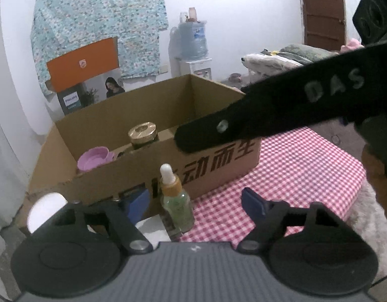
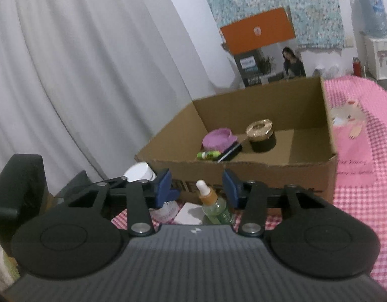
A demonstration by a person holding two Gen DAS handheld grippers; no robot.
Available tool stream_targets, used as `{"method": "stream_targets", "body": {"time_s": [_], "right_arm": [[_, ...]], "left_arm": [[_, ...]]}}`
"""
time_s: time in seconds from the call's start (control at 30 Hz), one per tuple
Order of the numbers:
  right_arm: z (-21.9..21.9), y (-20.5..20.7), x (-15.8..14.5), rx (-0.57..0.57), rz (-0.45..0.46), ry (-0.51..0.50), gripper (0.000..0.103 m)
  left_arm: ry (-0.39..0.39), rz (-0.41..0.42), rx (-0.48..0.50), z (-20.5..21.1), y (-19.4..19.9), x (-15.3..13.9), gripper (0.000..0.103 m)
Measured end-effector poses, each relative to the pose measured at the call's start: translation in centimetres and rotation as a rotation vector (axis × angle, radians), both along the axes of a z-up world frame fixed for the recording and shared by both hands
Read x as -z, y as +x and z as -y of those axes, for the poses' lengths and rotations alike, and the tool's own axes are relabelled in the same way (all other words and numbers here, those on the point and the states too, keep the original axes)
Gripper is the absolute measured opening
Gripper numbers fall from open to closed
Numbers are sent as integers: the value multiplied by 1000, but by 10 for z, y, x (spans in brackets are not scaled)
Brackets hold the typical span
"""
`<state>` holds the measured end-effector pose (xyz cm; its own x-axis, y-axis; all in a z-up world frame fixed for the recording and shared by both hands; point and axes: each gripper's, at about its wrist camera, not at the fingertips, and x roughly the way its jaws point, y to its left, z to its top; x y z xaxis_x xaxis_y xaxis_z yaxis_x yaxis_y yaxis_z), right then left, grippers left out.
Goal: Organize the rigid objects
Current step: 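Move the right tool out of the box to the green dropper bottle, then close the right tool on the green dropper bottle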
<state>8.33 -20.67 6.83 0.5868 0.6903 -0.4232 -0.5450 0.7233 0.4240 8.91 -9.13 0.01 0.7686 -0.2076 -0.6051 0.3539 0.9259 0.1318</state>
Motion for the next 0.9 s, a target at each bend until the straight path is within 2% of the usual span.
{"method": "stream_targets", "body": {"time_s": [0.1,0.2,0.33,0.4,0.63,0.77,0.9], "right_arm": [[-21,15,11,-15,-23,-49,29],[-40,31,19,-30,-35,-98,25],[-53,40,25,-41,-36,-162,19],[-56,44,26,-38,-33,-182,17],[-47,43,27,-36,-51,-162,16],[-40,36,25,-20,-56,-163,16],[-29,31,24,14,-66,-166,16]], "left_arm": [[-11,3,-7,-3,6,10,66],[-30,5,-28,-7,11,17,55],[-59,13,-49,-14,14,19,48],[-70,10,-51,-19,16,20,45],[-117,-26,-51,-30,24,27,38],[-173,-32,-48,-29,21,28,37],[-194,-33,-16,-21,20,30,37]]}}
